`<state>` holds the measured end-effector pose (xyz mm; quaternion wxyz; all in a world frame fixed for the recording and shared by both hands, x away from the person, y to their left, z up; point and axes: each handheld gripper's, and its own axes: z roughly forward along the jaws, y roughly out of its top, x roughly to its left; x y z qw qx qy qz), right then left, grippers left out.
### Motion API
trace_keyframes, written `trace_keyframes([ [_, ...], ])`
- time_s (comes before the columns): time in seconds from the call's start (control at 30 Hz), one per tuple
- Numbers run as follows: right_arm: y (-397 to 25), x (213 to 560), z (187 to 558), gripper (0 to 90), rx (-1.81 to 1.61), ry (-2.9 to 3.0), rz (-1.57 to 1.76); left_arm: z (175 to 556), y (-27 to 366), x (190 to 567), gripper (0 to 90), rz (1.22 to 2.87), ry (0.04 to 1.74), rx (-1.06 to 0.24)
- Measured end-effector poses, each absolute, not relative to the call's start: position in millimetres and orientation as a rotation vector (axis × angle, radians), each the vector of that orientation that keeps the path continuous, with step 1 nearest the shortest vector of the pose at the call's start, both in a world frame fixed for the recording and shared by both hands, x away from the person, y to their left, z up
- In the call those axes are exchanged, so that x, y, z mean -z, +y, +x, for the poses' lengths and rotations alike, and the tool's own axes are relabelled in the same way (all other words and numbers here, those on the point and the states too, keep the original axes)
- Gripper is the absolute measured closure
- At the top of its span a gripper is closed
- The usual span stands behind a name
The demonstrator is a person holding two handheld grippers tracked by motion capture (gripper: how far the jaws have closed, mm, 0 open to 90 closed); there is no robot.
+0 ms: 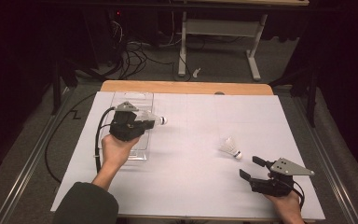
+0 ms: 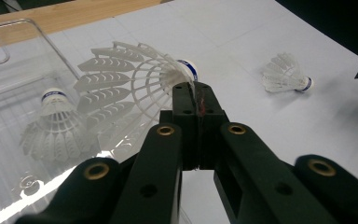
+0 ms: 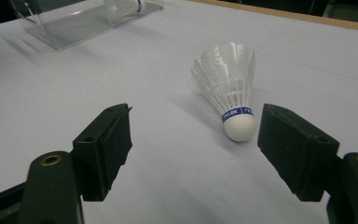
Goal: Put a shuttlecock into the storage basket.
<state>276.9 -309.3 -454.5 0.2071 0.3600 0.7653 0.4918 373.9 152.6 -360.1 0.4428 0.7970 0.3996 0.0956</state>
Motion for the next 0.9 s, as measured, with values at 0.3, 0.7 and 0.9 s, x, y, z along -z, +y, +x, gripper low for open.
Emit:
trace_keyframes([
  [0.3, -309.5, 454.4, 277.0, 26.2, -1.368, 2.131, 1.005, 372.1, 164.1, 358.9, 89.7, 1.947, 1.02, -0.261],
  [0.7, -309.6, 454.4, 277.0, 26.2, -1.37, 2.13, 1.007, 371.1, 177.8, 359.1, 89.7, 1.93, 1.058, -0.288],
  [0.9, -309.6, 454.4, 277.1, 26.2, -1.369, 2.13, 1.007, 371.1, 185.3, 359.2, 89.7, 1.917, 1.081, -0.307],
])
